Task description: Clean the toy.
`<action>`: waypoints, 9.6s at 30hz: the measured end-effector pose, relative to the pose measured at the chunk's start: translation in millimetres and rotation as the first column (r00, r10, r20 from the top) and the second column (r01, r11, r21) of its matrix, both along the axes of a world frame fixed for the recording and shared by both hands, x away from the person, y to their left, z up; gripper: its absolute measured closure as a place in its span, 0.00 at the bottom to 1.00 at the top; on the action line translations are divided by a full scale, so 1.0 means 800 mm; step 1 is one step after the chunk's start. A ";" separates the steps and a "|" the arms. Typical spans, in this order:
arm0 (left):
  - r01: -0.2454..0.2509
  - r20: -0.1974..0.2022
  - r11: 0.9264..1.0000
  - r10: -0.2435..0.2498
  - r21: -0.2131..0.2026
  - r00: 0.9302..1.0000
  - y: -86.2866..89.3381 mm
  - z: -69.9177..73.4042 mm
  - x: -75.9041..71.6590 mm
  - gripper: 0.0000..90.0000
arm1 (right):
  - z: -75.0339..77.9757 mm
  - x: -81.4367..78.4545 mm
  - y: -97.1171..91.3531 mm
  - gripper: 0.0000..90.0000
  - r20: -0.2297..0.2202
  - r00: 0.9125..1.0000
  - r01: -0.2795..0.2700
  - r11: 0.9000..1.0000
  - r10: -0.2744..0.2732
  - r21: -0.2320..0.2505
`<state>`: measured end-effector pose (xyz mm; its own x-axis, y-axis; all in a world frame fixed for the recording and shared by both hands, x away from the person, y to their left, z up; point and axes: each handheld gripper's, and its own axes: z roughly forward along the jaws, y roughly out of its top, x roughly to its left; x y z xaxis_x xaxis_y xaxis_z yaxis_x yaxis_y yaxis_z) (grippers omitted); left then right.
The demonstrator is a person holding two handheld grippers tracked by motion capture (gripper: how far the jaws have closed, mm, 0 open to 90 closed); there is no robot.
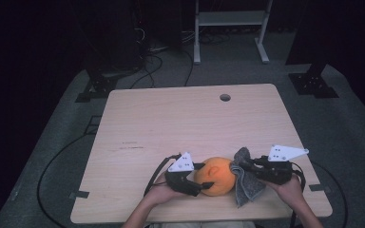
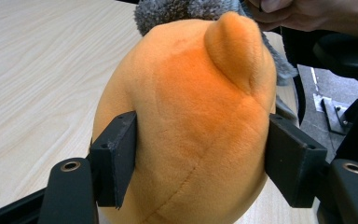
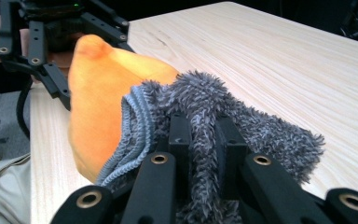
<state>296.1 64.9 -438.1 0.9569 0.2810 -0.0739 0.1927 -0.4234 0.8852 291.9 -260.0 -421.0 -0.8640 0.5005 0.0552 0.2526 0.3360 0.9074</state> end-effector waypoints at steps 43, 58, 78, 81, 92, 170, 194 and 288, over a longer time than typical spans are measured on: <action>-0.014 -0.067 1.000 0.012 -0.023 0.998 0.019 -0.006 0.014 0.36 | 0.006 0.011 0.020 0.88 -0.011 0.998 -0.055 0.998 0.055 0.010; -0.044 -0.123 0.998 0.037 -0.053 0.992 0.019 -0.007 0.023 0.39 | 0.025 -0.012 0.034 0.88 0.055 0.994 -0.094 0.994 0.092 0.049; -0.144 -0.058 0.989 0.142 -0.028 0.988 -0.010 0.002 0.008 0.35 | 0.034 -0.019 0.044 0.88 0.102 0.990 -0.098 0.995 0.096 0.017; -0.112 -0.008 0.994 0.112 -0.001 0.994 -0.022 0.005 -0.004 0.35 | 0.051 -0.023 0.069 0.88 0.139 0.981 -0.135 0.990 0.138 -0.031; 0.001 0.079 0.999 -0.004 0.040 0.997 -0.015 0.000 -0.008 0.38 | 0.046 -0.016 0.075 0.88 0.107 0.982 -0.146 0.986 0.155 -0.084; -0.048 0.009 0.996 0.047 0.078 0.999 0.012 0.027 0.011 0.08 | 0.024 -0.006 0.076 0.88 0.043 0.992 -0.119 0.993 0.120 -0.020; -0.123 0.085 0.987 0.114 0.106 0.990 0.012 0.045 0.004 0.40 | 0.042 -0.017 0.021 0.88 0.063 0.998 -0.034 0.998 0.031 0.043; -0.300 0.199 0.936 0.264 0.182 0.944 -0.011 0.031 0.017 0.28 | 0.057 0.038 0.115 0.88 0.094 0.988 -0.121 0.993 0.122 -0.012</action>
<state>309.5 56.4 -413.5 0.8290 0.5326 0.1708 0.1864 -0.5510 0.8134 322.3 -168.0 -375.4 -0.9194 0.3919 -0.0326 0.1228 0.3651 0.9228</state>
